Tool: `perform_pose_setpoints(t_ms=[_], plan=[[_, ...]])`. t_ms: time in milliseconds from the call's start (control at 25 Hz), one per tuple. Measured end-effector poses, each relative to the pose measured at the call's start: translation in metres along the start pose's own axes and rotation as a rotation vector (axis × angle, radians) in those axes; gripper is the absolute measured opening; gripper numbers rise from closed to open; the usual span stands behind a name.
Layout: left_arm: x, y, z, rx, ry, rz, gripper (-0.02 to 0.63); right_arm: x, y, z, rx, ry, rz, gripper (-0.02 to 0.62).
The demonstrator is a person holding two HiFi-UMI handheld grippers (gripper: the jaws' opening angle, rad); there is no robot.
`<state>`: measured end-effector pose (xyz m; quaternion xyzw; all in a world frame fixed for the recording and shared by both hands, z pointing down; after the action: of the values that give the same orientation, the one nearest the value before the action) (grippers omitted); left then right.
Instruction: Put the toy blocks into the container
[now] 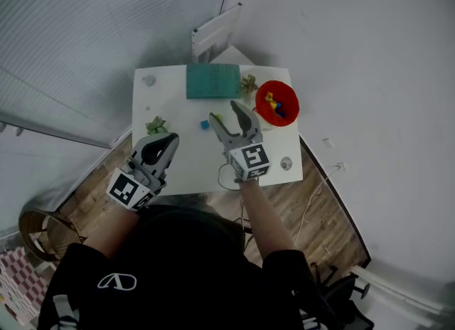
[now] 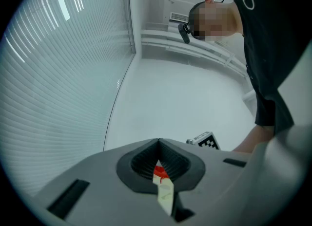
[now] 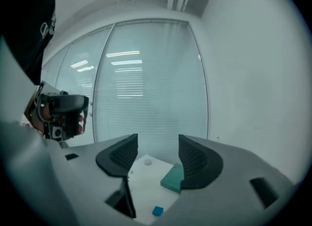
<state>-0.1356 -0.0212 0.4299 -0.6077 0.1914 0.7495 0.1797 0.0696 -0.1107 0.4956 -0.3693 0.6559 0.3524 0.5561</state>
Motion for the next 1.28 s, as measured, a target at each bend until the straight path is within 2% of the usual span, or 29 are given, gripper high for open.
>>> perform_pose_setpoints(t_ms=[320, 520, 800, 1040, 1200, 1280], plan=[[-0.007, 0.004, 0.024, 0.068, 0.042, 0.003, 0.005, -0.09, 0.018, -0.06, 0.076, 0.298, 0.002, 0.272], [-0.01, 0.004, 0.036, 0.094, 0.048, 0.005, 0.005, -0.146, 0.027, -0.082, 0.126, 0.491, 0.043, 0.272], [-0.016, 0.002, 0.05, 0.126, 0.072, 0.018, 0.005, -0.218, 0.027, -0.099, 0.142, 0.776, 0.043, 0.265], [-0.017, -0.002, 0.055, 0.13, 0.07, 0.026, 0.005, -0.246, 0.026, -0.112, 0.124, 0.897, 0.062, 0.261], [-0.024, -0.006, 0.062, 0.129, 0.105, 0.044, 0.005, -0.26, 0.027, -0.12, 0.142, 0.976, 0.077, 0.259], [-0.026, -0.007, 0.064, 0.134, 0.121, 0.051, 0.005, -0.266, 0.026, -0.122, 0.148, 1.012, 0.087, 0.234]])
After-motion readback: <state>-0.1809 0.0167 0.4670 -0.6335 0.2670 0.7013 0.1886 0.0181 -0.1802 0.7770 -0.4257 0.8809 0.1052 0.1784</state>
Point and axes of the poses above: the fingertips, and each gripper's own axes: z backward along the fingers, y to its left, x out of its top, the point moved 8 cm from there along z, backward along the fingers, and after that the axes turned 14 degrees about -x, right-handed, at the moved point
